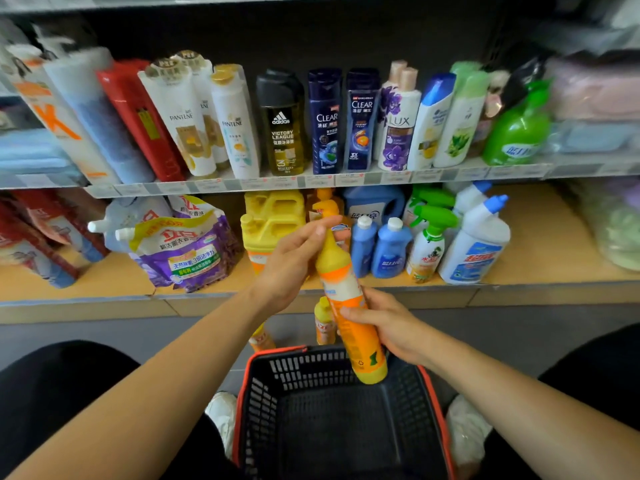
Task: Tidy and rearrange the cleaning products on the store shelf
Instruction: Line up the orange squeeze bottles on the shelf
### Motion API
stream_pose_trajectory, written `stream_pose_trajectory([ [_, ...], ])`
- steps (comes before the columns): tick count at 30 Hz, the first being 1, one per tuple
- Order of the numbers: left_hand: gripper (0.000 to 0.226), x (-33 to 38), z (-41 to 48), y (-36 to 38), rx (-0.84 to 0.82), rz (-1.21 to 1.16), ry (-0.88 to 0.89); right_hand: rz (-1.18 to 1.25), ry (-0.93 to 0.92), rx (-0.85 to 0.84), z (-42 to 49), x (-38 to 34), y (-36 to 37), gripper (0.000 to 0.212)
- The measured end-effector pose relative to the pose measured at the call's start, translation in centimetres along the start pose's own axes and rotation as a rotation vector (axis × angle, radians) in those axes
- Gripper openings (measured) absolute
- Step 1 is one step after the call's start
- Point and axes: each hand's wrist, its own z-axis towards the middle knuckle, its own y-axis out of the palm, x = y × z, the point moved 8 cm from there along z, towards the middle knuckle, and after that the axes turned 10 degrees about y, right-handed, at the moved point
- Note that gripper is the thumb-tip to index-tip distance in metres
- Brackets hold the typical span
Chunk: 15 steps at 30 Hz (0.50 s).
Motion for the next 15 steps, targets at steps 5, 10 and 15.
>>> stream_pose_trajectory([
  [5,0.041,0.5,-1.1,-0.3,0.045,0.143,0.141,-0.118,-0.098,0.162,-0.9,-0.4,-0.6,0.046],
  [10,0.035,0.5,-1.7,-1.7,0.167,0.208,0.215,-0.195,-0.191,0.298,-1.0,-1.3,-1.3,0.043],
  [15,0.021,0.3,-1.8,-2.5,0.225,0.188,0.179,-0.239,-0.206,0.370,-0.7,-1.8,-1.6,0.052],
])
